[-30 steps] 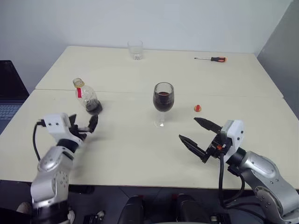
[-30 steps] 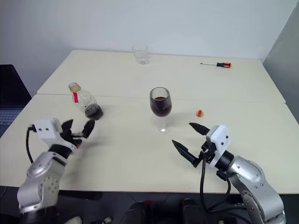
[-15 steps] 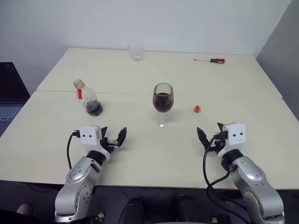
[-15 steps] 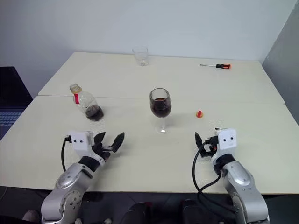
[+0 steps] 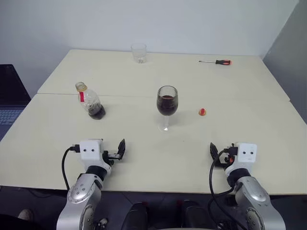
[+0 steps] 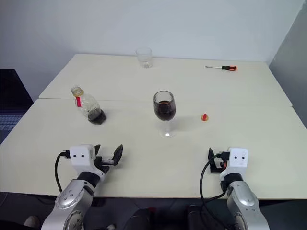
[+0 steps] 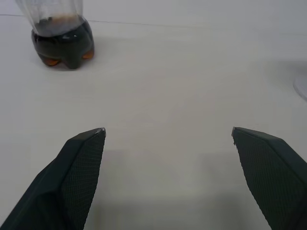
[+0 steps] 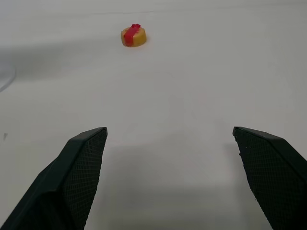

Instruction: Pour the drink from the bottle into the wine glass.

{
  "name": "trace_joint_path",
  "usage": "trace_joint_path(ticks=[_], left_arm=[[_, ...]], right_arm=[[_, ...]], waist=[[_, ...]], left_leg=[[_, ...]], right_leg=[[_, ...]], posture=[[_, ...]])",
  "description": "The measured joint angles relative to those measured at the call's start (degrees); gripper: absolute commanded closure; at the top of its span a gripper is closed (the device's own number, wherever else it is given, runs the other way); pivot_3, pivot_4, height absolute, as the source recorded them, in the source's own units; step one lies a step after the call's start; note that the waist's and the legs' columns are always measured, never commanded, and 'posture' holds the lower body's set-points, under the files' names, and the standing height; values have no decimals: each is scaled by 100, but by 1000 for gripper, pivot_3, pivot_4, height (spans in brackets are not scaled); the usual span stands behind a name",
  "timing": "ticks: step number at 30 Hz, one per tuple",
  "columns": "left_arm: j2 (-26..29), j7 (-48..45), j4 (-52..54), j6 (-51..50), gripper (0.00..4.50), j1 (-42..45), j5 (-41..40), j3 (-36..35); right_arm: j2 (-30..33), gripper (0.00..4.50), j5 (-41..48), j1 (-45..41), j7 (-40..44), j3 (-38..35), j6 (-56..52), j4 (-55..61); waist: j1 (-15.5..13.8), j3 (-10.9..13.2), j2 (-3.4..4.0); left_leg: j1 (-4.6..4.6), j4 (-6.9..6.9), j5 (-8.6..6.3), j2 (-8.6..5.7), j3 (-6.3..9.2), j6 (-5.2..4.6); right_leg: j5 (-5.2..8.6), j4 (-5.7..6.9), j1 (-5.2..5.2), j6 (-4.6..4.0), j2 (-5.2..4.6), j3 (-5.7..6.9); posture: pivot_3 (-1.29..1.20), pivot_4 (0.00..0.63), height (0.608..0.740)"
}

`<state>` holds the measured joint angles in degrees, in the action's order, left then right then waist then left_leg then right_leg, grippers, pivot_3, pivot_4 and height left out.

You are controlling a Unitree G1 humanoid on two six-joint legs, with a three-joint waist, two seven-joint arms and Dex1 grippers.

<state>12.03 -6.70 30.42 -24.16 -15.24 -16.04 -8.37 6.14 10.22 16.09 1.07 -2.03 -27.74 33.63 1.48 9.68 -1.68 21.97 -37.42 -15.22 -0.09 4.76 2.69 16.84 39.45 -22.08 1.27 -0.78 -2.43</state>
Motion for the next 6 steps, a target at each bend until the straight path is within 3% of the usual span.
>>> trace_joint_path(ticks=[6], left_arm=[[-60, 2, 48, 67, 22, 25, 59, -2]], right_arm=[[-2, 0, -72, -1, 9, 6, 92, -15]], waist=[[0, -1, 0]], left_leg=[[-8, 34, 1, -1, -6, 1]], right_leg=[[1, -21, 1, 3, -1, 2]], posture=[[0, 150, 740]])
